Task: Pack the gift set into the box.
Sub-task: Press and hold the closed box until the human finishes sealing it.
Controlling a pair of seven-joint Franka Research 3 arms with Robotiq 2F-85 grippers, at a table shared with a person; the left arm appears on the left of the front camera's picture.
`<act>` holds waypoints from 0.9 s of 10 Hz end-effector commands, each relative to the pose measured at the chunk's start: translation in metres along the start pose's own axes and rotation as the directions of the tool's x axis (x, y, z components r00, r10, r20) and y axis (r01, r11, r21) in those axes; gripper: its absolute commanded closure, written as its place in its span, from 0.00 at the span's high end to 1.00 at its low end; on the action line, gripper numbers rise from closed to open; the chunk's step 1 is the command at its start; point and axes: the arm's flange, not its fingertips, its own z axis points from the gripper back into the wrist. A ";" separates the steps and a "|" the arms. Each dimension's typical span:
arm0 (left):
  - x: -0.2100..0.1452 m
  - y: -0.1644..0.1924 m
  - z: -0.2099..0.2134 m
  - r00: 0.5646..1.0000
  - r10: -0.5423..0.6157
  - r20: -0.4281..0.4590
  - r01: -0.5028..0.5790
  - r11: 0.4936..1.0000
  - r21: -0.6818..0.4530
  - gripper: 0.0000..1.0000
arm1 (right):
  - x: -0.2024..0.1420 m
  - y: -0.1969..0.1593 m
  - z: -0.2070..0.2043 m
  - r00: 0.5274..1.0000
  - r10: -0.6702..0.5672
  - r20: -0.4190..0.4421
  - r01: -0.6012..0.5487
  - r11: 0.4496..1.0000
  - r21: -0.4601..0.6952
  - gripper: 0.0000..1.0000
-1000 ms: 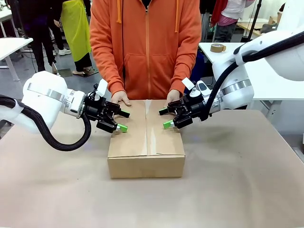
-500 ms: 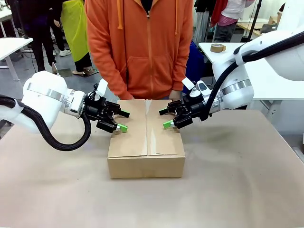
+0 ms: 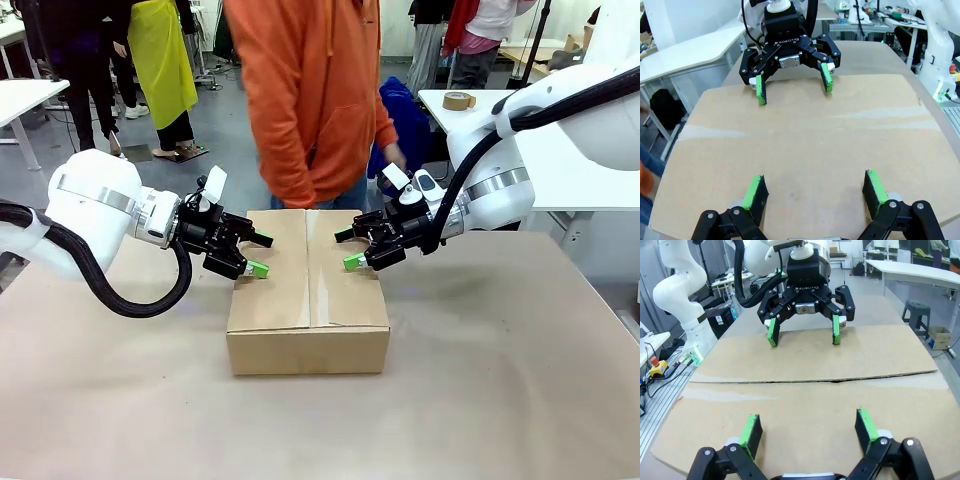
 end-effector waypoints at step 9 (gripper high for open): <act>-0.001 -0.001 0.000 1.000 -0.008 -0.006 0.008 1.000 0.002 1.00 | -0.003 0.000 0.000 1.000 -0.005 -0.003 0.005 1.000 -0.002 1.00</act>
